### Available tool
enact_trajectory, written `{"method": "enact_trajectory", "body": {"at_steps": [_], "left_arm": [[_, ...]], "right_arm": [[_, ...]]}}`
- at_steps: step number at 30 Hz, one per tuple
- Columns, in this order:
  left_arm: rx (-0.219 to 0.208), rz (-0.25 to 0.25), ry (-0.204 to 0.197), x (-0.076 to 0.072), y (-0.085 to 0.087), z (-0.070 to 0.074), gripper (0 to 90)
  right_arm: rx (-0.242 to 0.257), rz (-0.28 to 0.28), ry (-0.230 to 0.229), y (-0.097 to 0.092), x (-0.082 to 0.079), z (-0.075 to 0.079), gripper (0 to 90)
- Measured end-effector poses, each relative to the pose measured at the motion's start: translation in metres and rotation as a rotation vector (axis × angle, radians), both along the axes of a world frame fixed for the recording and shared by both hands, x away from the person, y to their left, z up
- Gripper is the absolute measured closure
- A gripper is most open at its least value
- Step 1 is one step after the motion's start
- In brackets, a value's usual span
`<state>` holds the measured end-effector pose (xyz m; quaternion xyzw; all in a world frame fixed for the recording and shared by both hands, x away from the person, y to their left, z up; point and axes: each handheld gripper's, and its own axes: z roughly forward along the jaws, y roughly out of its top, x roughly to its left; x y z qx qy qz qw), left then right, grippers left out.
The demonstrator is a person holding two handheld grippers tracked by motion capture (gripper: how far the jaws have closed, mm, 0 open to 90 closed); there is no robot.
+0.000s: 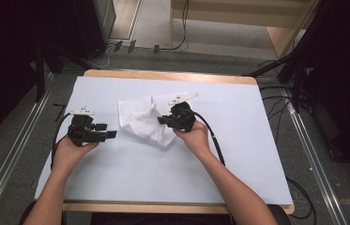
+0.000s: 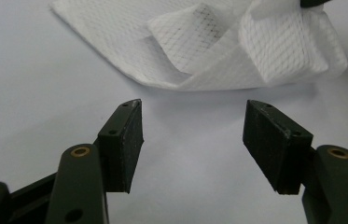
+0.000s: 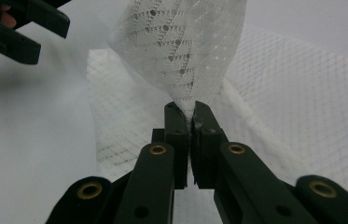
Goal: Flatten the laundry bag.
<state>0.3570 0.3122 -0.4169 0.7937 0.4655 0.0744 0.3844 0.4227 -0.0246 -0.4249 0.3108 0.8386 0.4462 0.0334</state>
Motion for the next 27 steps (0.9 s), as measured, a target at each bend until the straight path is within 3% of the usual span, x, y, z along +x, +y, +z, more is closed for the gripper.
{"method": "enact_trajectory", "body": {"at_steps": [8, 18, 27], "left_arm": [[-0.022, 0.023, 0.014, -0.006, 0.005, 0.001, 39.5], [-0.014, 0.023, 0.021, -0.008, 0.007, 0.001, 39.6], [-0.012, 0.018, 0.015, -0.008, 0.006, 0.001, 39.5]], "right_arm": [[-0.01, 0.043, 0.011, 0.01, -0.014, -0.005, 88.3], [-0.01, 0.074, 0.032, 0.013, -0.029, -0.011, 87.2], [0.002, 0.099, 0.017, 0.014, -0.043, -0.01, 85.4]]}}
